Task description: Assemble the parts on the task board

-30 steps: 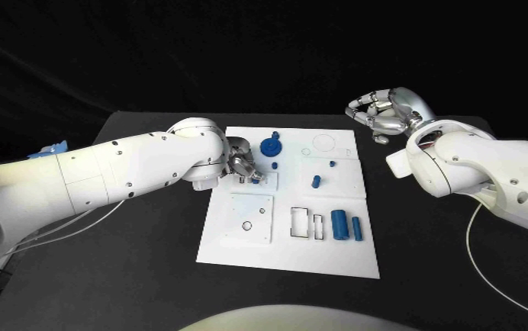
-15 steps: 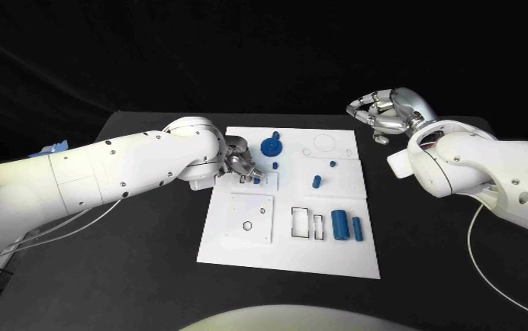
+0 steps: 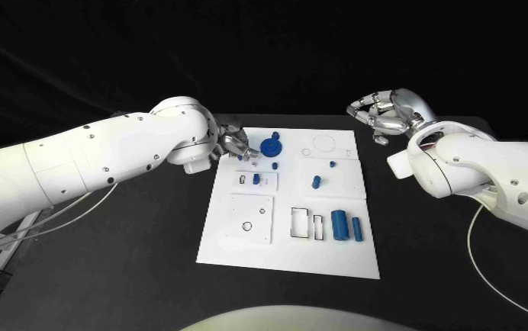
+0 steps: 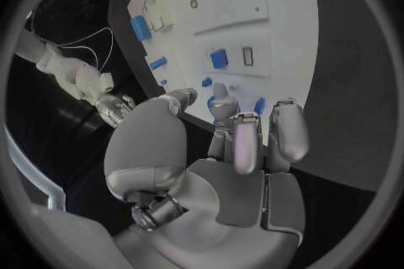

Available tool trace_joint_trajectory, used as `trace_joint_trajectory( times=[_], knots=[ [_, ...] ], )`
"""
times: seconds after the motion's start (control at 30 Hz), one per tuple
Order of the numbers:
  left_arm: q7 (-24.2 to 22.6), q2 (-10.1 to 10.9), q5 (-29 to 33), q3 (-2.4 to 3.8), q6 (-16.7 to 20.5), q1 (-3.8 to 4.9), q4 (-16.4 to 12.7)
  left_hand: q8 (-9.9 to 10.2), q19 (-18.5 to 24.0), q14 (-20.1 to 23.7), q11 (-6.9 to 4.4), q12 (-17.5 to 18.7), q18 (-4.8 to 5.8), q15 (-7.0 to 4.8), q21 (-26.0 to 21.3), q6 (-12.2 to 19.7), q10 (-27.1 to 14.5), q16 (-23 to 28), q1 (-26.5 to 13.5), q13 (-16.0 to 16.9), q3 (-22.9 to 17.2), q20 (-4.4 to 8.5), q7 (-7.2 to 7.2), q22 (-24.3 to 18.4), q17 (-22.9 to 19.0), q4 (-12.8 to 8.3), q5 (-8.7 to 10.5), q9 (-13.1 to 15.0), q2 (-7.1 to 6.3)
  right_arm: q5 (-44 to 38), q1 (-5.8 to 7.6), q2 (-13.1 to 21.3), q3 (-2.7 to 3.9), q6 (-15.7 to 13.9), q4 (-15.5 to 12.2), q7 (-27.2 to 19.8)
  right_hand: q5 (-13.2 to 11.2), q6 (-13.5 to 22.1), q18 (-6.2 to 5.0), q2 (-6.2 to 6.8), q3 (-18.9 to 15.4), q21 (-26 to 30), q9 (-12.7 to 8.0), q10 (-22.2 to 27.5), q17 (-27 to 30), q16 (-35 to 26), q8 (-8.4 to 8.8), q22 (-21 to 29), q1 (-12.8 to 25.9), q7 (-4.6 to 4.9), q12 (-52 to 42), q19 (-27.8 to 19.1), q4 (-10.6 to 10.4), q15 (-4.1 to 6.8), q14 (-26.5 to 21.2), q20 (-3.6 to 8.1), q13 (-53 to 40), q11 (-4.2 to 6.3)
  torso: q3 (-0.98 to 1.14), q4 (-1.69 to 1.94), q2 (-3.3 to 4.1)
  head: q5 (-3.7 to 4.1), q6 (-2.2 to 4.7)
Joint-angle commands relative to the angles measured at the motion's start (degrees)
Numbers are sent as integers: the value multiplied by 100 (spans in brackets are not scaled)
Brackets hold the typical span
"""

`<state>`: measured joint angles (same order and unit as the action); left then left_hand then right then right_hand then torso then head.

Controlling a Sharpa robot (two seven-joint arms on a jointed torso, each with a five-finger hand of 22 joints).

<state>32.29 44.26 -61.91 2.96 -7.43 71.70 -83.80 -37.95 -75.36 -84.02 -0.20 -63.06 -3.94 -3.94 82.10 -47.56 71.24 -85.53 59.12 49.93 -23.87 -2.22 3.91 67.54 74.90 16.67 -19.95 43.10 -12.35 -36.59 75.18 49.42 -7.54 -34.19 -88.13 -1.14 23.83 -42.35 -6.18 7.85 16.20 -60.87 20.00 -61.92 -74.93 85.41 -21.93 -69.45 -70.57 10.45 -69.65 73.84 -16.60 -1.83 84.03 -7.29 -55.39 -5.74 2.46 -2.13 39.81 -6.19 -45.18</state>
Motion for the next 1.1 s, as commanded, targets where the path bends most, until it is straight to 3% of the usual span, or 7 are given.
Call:
trace_joint_trajectory(
  times=[0.03, 0.17, 0.23, 0.53, 0.9, 1.1],
  knots=[
    [-98, 13, 161, 21, -10, 112, 143, 265, 53, -297, 95, 94, -81, 105, -44, 162, -139, 29, 123, -145, 72, -71, 128, -65, 245, -2, -30, -203, 23, -3, -6, 6, 0, 7, 0, -59, 5, 30, -45, 4, -31, 23, -8, 39, -255, -30, -24, 7, 56, -2, 20, -29, 2, 53, 258, 5, 3, 10, -3, 5, -3, -1, 18],
    [-92, -21, 163, 34, -163, 197, 401, 313, 56, -298, 114, 94, -84, 124, -50, 148, -151, 28, 174, -154, 99, -96, 146, -71, 248, -6, -31, -261, 17, -7, -8, 16, 0, 14, -6, -50, 17, 31, -45, -1, -31, 23, -9, 44, -253, -31, -27, 6, 53, -3, 24, -28, 6, 54, 257, 6, 10, 11, -1, 19, -3, 2, 25],
    [-98, -81, 131, 37, -240, 227, 601, 339, 54, -298, 122, 94, -85, 134, -52, 133, -160, 27, 199, -161, 133, -110, 154, -69, 249, -5, -26, -297, -7, -11, -8, 23, 0, 15, -10, -49, 37, 33, -46, -7, -30, 30, -10, 45, -250, -34, -32, 9, 42, -4, 25, -30, 13, 55, 256, 7, 12, 13, -11, 20, 6, 16, 37],
    [-156, -357, -165, 11, -380, 257, 1200, 352, 53, -299, 126, 105, -85, 139, -53, 124, -173, 27, 203, -182, 157, -117, 158, -67, 251, 2, -17, -318, -17, -18, -9, 30, -1, 25, -20, -49, 70, 37, -46, -13, -29, 36, -13, 46, -252, -35, -38, 11, 22, -6, 28, -30, 23, 58, 257, 9, 17, 15, -16, 11, 19, -19, 47],
    [-201, -713, -158, -195, -680, 246, 1751, 376, 45, -305, 133, 101, -84, 147, -52, 93, -180, 17, 167, -189, 214, -132, 161, -56, 275, 13, 13, -363, -7, -23, -11, 25, -1, 33, -18, -53, 79, 39, -48, -15, -27, 46, -14, 50, -248, -38, -40, 17, 13, -6, 31, -35, 28, 59, 255, 9, 22, 16, -12, 2, 22, -38, 31],
    [-224, -826, -107, -257, -755, 235, 1905, 389, 31, -309, 134, 81, -81, 149, -45, 67, -172, 10, 132, -170, 257, -139, 161, -36, 290, 16, 34, -392, 9, -24, -13, 19, -1, 34, -15, -55, 79, 39, -48, -15, -27, 46, -14, 50, -248, -38, -40, 17, 13, -6, 31, -35, 28, 59, 255, 9, 22, 16, -7, -4, 14, -39, 11]
  ],
)
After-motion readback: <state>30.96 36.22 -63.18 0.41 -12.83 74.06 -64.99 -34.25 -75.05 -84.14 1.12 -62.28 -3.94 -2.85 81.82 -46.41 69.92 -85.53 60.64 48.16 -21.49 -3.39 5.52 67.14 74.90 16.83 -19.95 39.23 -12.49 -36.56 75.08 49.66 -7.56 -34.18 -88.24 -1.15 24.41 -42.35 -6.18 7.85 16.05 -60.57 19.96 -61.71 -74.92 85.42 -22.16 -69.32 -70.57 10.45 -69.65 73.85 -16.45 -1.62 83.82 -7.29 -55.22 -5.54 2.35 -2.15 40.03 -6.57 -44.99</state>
